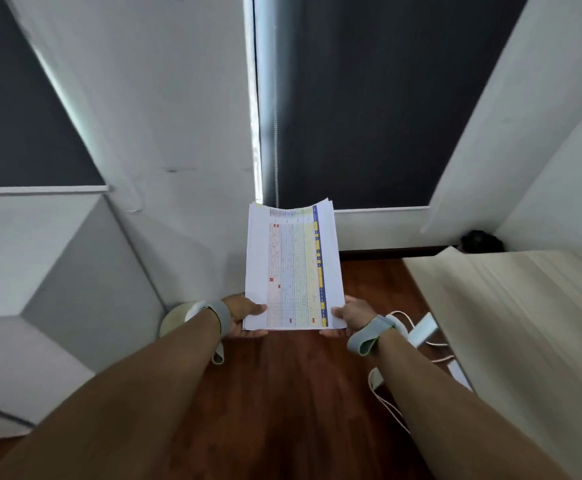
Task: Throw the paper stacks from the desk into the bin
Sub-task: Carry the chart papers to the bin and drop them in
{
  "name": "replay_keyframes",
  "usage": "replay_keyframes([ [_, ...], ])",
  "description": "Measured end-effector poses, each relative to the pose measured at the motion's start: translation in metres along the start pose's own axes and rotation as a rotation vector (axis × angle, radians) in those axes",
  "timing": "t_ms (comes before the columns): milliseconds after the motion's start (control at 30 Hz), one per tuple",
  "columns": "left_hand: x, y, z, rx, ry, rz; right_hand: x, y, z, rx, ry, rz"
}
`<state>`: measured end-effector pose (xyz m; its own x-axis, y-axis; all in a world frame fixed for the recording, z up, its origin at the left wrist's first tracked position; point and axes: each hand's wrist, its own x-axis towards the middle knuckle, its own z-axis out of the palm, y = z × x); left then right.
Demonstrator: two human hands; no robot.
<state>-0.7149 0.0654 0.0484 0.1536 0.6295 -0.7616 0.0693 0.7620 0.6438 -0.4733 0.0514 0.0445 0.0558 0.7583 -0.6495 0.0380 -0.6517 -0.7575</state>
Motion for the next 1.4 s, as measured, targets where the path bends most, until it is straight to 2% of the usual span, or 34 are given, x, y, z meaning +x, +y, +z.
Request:
replay_keyframes([
  [167,-0.004,0.000,-0.070,-0.041,0.063,-0.003,0.018,-0.018,0.070,0.015,-0.074,0.008],
  [300,-0.004,-0.003,-0.114,-0.083,0.101,-0.026,0.033,-0.032,0.113,-0.084,-0.133,-0.006],
  [433,-0.002,-0.006,-0.141,-0.126,0.144,-0.046,0.045,-0.043,0.145,-0.059,-0.183,0.003],
  [567,0.009,-0.008,-0.165,-0.222,0.204,-0.038,0.075,-0.058,0.178,-0.162,-0.237,0.041],
  [1067,0.097,0.000,-0.211,-0.549,0.468,-0.138,0.210,-0.106,0.251,-0.374,-0.418,0.192],
  [1400,0.157,-0.019,-0.218,-0.687,0.600,-0.249,0.291,-0.089,0.285,-0.569,-0.483,0.285],
])
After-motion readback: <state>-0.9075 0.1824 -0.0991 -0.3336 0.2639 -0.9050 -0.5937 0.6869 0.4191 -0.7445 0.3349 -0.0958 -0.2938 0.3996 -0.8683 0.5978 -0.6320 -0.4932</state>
